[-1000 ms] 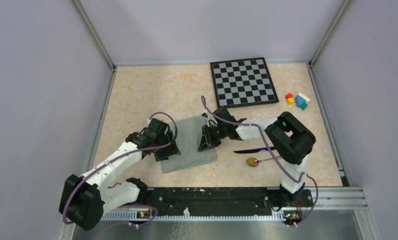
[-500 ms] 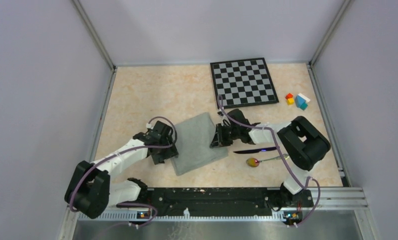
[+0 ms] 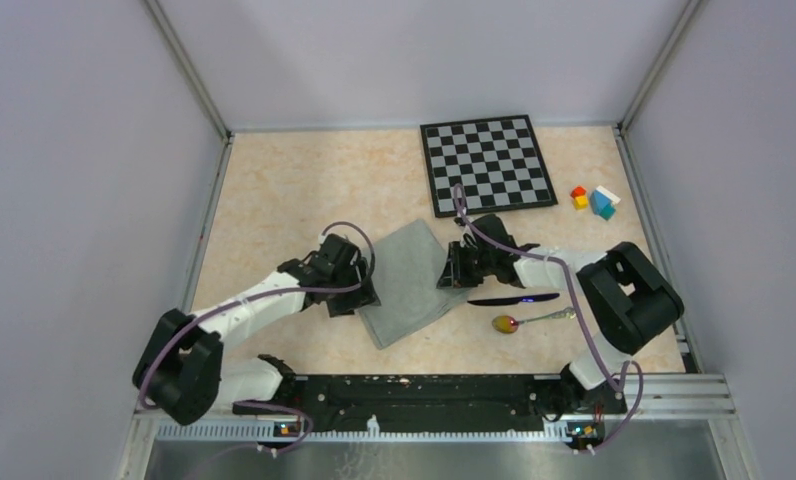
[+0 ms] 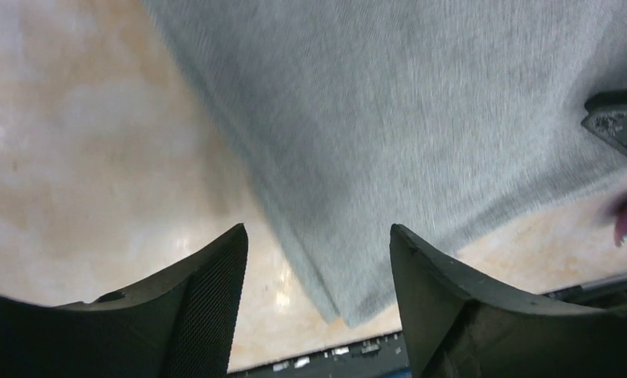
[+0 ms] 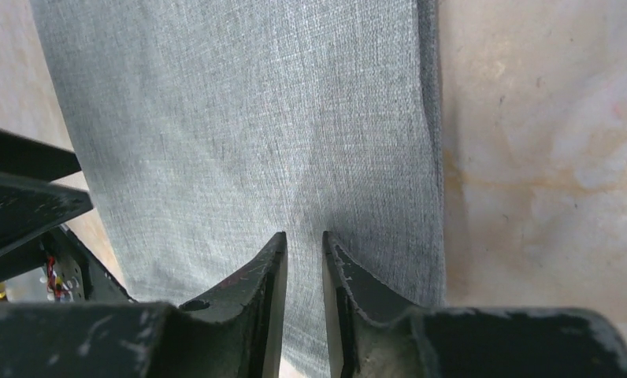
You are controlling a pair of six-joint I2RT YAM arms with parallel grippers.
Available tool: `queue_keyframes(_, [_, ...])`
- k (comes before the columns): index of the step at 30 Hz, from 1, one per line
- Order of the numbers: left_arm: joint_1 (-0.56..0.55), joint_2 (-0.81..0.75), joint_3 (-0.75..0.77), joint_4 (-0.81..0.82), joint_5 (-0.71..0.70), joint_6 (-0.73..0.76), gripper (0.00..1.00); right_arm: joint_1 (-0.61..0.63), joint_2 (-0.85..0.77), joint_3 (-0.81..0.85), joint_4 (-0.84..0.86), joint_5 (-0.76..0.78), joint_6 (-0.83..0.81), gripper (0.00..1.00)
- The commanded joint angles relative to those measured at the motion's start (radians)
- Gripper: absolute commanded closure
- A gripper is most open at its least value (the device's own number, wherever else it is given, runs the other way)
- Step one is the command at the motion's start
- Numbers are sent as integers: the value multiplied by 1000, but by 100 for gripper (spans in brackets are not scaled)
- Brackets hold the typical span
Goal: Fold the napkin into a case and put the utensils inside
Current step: Rotate the square-folded napkin at the center of the board, then smooth out the square-folded napkin at the center of the board.
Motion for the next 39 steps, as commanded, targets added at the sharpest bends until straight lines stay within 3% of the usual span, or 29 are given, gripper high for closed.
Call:
queue_keyframes(1, [-15, -195, -84, -148, 68, -143, 28, -7, -90, 5, -71, 2, -38, 73])
queue_keyframes(5, [-53, -361, -204, -30, 226, -211, 35, -9, -136, 33, -163, -3, -67, 61])
queue_keyframes(7, [-66, -390, -248, 11, 255, -240, 36, -19, -152, 50, -198, -2, -82, 59])
queue_keyframes(21, [-136, -239, -267, 67, 204, -237, 40, -72, -227, 51, -277, 1, -102, 55])
queue_keyframes(27, [-136, -265, -296, 24, 129, -254, 70, -107, -247, 63, -391, 51, -86, 48])
queue_keyframes(32, [-136, -292, -315, 18, 102, -257, 81, -150, -267, 22, -376, -25, -51, 47])
queue_keyframes(39, [-136, -328, -342, -9, 85, -256, 90, -151, -220, -10, -288, -101, -5, 61])
